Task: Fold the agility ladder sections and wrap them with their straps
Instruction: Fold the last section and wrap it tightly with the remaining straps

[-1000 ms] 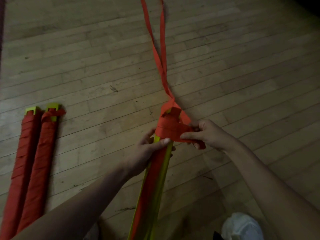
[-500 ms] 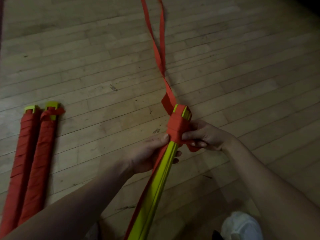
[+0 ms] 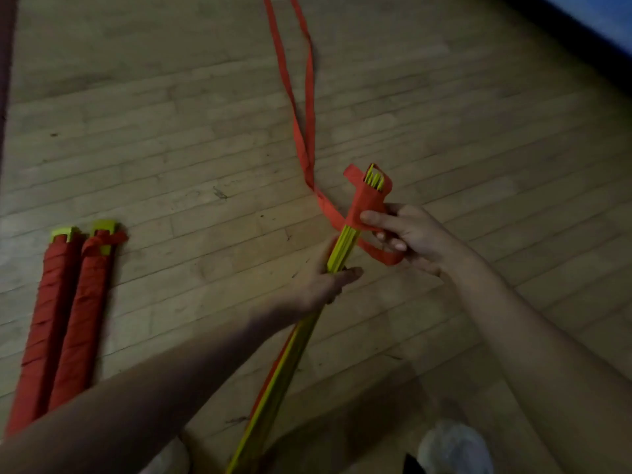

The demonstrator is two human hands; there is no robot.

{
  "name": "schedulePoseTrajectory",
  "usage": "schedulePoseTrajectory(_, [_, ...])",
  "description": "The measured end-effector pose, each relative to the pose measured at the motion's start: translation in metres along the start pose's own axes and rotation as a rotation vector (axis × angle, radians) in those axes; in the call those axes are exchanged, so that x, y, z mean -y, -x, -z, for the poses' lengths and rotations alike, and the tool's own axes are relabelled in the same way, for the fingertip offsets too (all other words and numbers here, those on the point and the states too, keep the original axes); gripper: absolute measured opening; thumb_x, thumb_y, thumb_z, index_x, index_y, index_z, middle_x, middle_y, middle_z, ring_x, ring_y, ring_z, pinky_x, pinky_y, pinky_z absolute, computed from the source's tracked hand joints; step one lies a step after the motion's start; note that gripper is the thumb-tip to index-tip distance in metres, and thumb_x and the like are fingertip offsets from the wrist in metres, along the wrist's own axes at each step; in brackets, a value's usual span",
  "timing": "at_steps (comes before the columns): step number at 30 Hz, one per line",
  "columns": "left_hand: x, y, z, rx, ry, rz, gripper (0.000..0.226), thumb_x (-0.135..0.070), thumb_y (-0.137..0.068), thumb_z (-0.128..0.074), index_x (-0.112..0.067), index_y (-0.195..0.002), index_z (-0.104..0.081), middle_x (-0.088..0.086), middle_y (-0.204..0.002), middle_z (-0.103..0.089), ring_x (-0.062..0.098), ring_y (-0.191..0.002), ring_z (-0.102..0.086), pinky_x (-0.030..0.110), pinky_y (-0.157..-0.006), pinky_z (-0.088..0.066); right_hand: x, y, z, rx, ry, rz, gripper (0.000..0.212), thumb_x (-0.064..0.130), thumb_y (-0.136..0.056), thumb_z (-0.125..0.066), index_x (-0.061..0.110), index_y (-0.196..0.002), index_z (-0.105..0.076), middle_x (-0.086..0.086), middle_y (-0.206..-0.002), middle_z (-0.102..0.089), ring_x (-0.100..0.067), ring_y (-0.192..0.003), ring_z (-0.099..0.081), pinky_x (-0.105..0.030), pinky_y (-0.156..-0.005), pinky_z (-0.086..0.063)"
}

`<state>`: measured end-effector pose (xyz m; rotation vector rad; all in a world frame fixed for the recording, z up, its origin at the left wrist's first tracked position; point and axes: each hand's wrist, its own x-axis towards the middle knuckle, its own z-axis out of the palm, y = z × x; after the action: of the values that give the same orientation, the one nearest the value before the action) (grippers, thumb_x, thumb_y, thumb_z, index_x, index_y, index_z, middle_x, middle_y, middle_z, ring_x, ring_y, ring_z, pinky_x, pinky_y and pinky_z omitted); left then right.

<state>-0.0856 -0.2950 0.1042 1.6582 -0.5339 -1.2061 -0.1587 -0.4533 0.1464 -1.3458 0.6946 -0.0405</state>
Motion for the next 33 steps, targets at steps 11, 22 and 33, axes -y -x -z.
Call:
schedulePoseTrajectory(11, [-0.226, 0.096, 0.010, 0.094, -0.475, -0.470, 0.059, -0.009, -0.090, -0.063, -0.021, -0.141, -0.036, 0.000, -0.092, -0.061, 0.004, -0.066, -0.059, 0.021, -0.058, -0.046, 0.184, 0.144, 0.008, -0.088, 0.063, 0.357, 0.022, 0.024, -0.078, -0.067, 0.007, -0.089, -0.059, 0.000, -0.054, -0.057, -0.010, -0.038, -0.044, -0.019, -0.042, -0.036])
schedulePoseTrajectory(22, [-0.311, 0.245, 0.009, -0.105, -0.752, -0.830, 0.030, -0.018, -0.086, -0.063, -0.031, -0.110, -0.052, -0.011, -0.078, -0.054, -0.005, -0.069, -0.050, 0.020, -0.066, -0.041, 0.268, 0.303, -0.040, 0.015, 0.114, 0.501, 0.020, 0.015, -0.075, -0.069, 0.008, -0.093, -0.066, -0.009, -0.075, -0.072, -0.020, -0.064, -0.069, -0.030, -0.063, -0.057])
schedulePoseTrajectory(33, [-0.256, 0.283, 0.021, -0.057, -0.982, -0.569, 0.060, -0.019, -0.091, -0.063, -0.042, -0.134, -0.028, 0.003, -0.094, -0.064, 0.013, -0.074, -0.059, 0.030, -0.071, -0.048, 0.194, 0.301, -0.068, 0.053, 0.175, 0.334, 0.012, 0.001, -0.089, -0.060, 0.008, -0.095, -0.068, -0.004, -0.082, -0.074, -0.013, -0.079, -0.071, -0.022, -0.072, -0.054])
